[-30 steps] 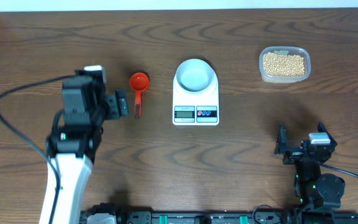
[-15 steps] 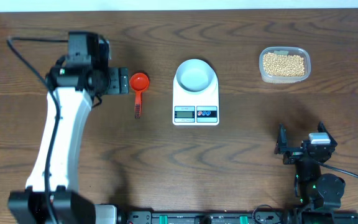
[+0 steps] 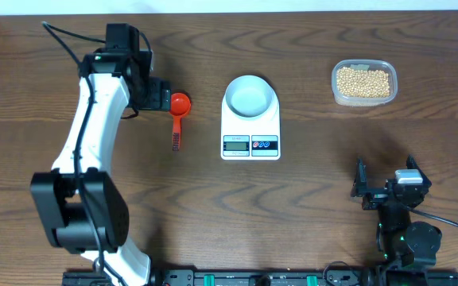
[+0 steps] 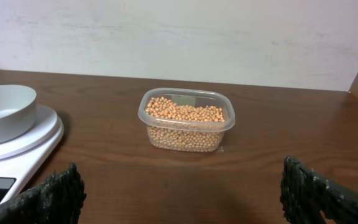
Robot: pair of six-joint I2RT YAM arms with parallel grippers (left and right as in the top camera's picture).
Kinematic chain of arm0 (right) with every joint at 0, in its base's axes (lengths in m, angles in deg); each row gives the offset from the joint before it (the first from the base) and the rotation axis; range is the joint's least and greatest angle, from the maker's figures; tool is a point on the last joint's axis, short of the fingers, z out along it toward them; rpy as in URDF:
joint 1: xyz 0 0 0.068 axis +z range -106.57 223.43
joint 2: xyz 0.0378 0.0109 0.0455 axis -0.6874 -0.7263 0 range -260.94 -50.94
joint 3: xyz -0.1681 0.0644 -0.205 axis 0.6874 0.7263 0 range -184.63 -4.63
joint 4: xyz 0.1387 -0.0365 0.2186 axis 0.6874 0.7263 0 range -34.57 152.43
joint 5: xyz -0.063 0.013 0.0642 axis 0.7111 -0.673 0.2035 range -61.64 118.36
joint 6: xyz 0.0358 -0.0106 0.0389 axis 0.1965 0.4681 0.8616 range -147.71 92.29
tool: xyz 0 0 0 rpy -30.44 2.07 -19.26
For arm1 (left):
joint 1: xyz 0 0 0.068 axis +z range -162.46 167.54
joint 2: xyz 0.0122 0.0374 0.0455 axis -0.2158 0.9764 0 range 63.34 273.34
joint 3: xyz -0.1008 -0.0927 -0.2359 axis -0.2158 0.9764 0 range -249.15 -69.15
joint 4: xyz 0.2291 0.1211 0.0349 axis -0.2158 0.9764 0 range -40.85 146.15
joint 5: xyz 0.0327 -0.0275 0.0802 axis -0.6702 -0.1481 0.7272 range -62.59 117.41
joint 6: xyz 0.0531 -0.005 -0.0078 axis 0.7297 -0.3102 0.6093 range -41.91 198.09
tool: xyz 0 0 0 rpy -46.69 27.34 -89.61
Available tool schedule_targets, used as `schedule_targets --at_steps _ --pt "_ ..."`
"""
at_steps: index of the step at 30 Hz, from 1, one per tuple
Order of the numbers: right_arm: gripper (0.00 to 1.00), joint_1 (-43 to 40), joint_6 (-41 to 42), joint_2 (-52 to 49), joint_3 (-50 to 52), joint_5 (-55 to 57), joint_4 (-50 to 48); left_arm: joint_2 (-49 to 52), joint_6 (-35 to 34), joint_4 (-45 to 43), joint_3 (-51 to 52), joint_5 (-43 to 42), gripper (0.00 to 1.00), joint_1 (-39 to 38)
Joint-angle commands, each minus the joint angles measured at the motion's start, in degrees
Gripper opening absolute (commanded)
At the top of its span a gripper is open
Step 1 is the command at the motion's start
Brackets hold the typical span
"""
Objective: Scoop item into bowl and weigh 50g on scale
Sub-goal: 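Move the left gripper forward over the red scoop's bowl, then lower the left gripper and close it on the red scoop's rim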
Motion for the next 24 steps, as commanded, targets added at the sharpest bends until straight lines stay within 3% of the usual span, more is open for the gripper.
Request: schedule_targets --at_steps 1,24 --pt "0.99 0.46 -0.74 0.39 0.09 -0.07 0.26 2.54 1.18 -1.05 -1.38 -1.16 0.94 0.17" --pt "0.99 0.46 -0.74 0.39 0.09 -0.07 0.26 12.74 -0.59 -10.62 -1.38 -3.28 0.94 0.02"
